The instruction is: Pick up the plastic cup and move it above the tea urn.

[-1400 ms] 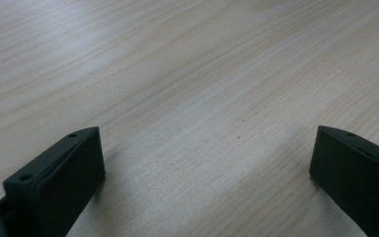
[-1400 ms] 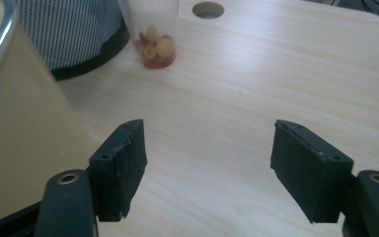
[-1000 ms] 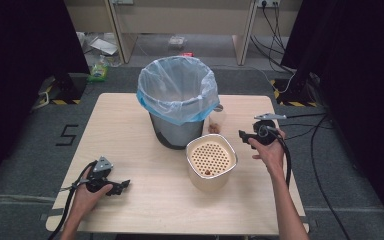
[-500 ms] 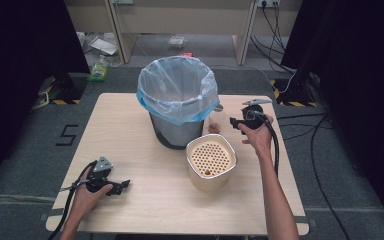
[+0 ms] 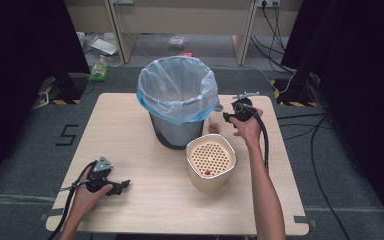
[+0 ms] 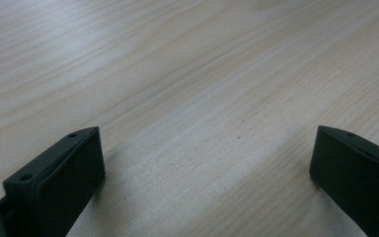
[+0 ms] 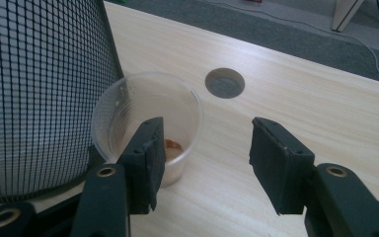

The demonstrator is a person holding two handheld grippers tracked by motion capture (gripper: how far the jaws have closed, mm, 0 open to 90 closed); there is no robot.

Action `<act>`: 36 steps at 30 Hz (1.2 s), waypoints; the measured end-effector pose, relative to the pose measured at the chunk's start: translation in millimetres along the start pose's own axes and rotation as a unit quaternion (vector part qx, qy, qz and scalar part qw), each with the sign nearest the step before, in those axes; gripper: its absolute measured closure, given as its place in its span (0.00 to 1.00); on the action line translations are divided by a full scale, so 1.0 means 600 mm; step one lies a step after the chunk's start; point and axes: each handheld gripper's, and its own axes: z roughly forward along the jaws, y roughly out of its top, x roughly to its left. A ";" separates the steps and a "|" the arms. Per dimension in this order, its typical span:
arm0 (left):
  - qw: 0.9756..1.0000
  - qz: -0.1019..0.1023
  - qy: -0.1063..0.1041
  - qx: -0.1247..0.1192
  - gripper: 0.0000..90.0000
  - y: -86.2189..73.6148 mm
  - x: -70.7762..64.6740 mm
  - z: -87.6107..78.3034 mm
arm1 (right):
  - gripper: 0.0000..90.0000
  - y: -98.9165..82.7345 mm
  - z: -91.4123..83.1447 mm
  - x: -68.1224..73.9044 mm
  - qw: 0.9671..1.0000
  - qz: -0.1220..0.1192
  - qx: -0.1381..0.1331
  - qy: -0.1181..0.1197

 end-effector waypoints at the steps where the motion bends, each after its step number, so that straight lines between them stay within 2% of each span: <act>1: 1.000 0.000 0.000 0.000 0.00 0.000 0.000 0.000 | 0.56 0.004 0.008 0.004 1.000 -0.002 0.003 0.003; 7: 1.000 0.000 0.000 0.000 0.00 0.000 0.000 0.000 | 0.61 0.011 0.027 0.009 1.000 -0.011 0.020 0.002; 11: 1.000 0.000 0.000 0.000 0.00 0.000 0.000 0.000 | 0.68 0.010 0.042 0.015 0.999 -0.028 0.038 0.000; 14: 1.000 0.000 0.000 0.000 0.00 0.000 0.000 0.000 | 0.71 0.009 0.045 0.015 0.999 -0.029 0.039 0.002; 16: 1.000 0.000 0.000 0.000 0.00 0.000 0.000 0.000 | 0.73 0.004 0.049 0.014 0.998 -0.032 0.054 0.002; 21: 1.000 0.000 0.000 0.000 0.00 0.000 0.000 0.000 | 0.77 -0.005 0.053 0.013 0.998 -0.030 0.057 0.008; 26: 1.000 0.000 0.000 0.000 0.00 0.000 0.000 0.000 | 0.80 -0.020 0.059 0.007 0.997 -0.026 0.073 0.009; 29: 1.000 0.000 0.000 0.000 0.00 0.000 0.000 0.000 | 0.90 -0.025 0.055 -0.002 0.998 -0.017 0.060 0.021; 33: 1.000 0.000 0.000 0.000 0.00 0.000 0.000 0.000 | 0.93 -0.027 0.050 -0.005 0.998 -0.021 0.052 0.025; 34: 1.000 0.000 0.000 0.000 0.00 0.000 0.000 0.000 | 0.96 -0.028 0.043 -0.007 0.998 -0.020 0.040 0.033; 35: 1.000 0.000 0.000 0.000 0.00 0.000 0.000 0.000 | 0.96 -0.028 0.043 -0.007 0.998 -0.020 0.040 0.033; 36: 1.000 0.000 0.000 0.000 0.00 0.000 0.000 0.000 | 0.97 -0.027 0.036 -0.008 0.999 -0.032 0.032 0.025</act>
